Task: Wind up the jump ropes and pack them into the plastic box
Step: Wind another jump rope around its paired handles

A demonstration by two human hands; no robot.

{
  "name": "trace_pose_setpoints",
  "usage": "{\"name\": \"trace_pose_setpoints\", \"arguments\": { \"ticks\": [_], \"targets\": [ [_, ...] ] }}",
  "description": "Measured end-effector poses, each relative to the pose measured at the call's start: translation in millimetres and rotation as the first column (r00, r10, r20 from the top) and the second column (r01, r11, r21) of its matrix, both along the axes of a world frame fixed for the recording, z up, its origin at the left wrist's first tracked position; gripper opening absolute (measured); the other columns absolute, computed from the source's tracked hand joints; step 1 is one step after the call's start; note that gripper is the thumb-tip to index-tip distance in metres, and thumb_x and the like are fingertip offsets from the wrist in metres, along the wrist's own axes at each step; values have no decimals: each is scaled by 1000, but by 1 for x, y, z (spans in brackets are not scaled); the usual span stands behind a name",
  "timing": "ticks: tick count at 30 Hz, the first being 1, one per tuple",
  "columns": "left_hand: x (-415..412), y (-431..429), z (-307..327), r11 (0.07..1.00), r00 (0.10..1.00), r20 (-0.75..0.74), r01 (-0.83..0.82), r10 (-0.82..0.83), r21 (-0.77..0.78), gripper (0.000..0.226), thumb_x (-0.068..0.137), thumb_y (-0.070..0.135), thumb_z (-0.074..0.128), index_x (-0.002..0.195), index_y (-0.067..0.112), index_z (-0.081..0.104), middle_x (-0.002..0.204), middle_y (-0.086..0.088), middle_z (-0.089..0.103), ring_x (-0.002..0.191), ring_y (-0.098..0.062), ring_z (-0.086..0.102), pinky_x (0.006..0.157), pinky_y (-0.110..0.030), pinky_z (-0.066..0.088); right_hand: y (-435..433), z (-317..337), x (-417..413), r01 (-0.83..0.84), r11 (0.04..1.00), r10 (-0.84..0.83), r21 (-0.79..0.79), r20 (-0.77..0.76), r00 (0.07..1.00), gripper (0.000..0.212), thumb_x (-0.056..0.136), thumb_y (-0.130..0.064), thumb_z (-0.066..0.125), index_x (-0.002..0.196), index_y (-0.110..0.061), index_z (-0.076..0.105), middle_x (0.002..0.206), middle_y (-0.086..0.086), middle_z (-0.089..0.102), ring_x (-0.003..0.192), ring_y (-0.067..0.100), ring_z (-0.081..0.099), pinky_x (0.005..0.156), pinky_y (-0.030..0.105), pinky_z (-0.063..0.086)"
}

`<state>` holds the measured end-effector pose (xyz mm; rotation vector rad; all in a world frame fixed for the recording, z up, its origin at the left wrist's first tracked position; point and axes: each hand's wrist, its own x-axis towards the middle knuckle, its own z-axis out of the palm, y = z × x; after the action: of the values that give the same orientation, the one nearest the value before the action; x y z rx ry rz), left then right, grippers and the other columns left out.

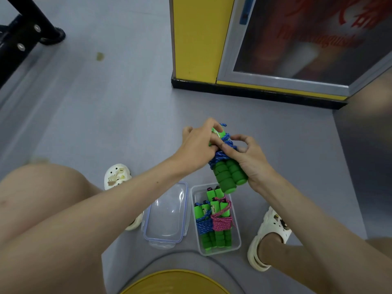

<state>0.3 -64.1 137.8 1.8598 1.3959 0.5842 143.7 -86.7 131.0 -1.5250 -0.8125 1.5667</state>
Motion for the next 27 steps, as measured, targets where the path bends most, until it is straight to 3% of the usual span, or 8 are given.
{"name": "trace_pose_setpoints", "arguments": {
  "ticks": [1, 3, 7, 12, 16, 19, 23, 27],
  "targets": [
    [-1, 2, -1, 1000, 1000, 6, -9, 9, 12, 35, 84, -3, 55, 115, 11, 44, 90, 8, 73, 85, 38, 27, 90, -30, 25, 1, 2, 1, -16, 1000, 16, -1, 0, 1000, 43, 82, -12, 71, 118, -15, 47, 93, 13, 71, 69, 17, 71, 60, 29, 58],
    [-2, 2, 0, 999, 1000, -28, 15, -13, 50, 35, 83, -2, 57, 113, 12, 43, 89, 8, 72, 82, 33, 33, 89, -28, 27, 2, 3, 2, -55, 999, 55, 0, 15, 998, 44, 83, -11, 70, 119, -16, 46, 96, 15, 71, 71, 19, 71, 60, 30, 58],
    [-5, 6, -3, 988, 993, -105, 67, -53, 136, 28, 77, 12, 74, 94, 19, 53, 98, 7, 54, 81, -12, 58, 86, -32, 39, 0, 0, 4, -137, 990, 138, -24, 38, 990, 44, 86, -5, 65, 120, -20, 43, 98, 18, 70, 70, 22, 69, 60, 32, 58],
    [-8, 6, -13, 903, 934, -300, 291, -195, 317, 8, 77, 16, 72, 85, 18, 73, 89, 7, 51, 74, -14, 53, 81, -31, 27, 1, -2, 10, -226, 974, 228, -34, 74, 971, 50, 89, -1, 60, 126, -24, 34, 98, 19, 69, 79, 27, 68, 69, 36, 57],
    [-4, 1, -18, 788, 873, -440, 419, -212, 452, 15, 76, 17, 57, 71, 18, 71, 75, 2, 56, 59, -16, 53, 73, -29, 25, -1, -5, 10, -276, 961, 278, -28, 91, 956, 52, 90, 5, 54, 127, -23, 31, 90, 14, 68, 74, 23, 68, 62, 30, 55],
    [-3, -3, -18, 728, 828, -517, 491, -218, 479, 10, 74, 14, 63, 69, 19, 70, 72, 2, 54, 58, -16, 51, 72, -30, 26, -2, -5, 10, -336, 941, 337, -25, 129, 933, 52, 90, 9, 49, 125, -24, 29, 82, 10, 64, 67, 16, 65, 57, 24, 53],
    [-1, -7, -17, 675, 793, -563, 549, -233, 493, 11, 69, 10, 65, 60, 17, 65, 67, 0, 55, 63, -20, 53, 68, -32, 29, -3, -8, 12, -396, 916, 402, -66, 137, 906, 53, 90, 7, 49, 128, -25, 28, 85, 14, 63, 72, 21, 64, 61, 28, 54],
    [-3, -10, -17, 688, 783, -562, 563, -266, 459, 16, 67, 6, 66, 55, 16, 62, 66, 0, 55, 60, -20, 52, 62, -32, 39, -6, -9, 11, -464, 880, 474, -99, 149, 868, 63, 85, 7, 55, 128, -27, 25, 90, 16, 61, 78, 23, 61, 66, 30, 52]
  ]
}}
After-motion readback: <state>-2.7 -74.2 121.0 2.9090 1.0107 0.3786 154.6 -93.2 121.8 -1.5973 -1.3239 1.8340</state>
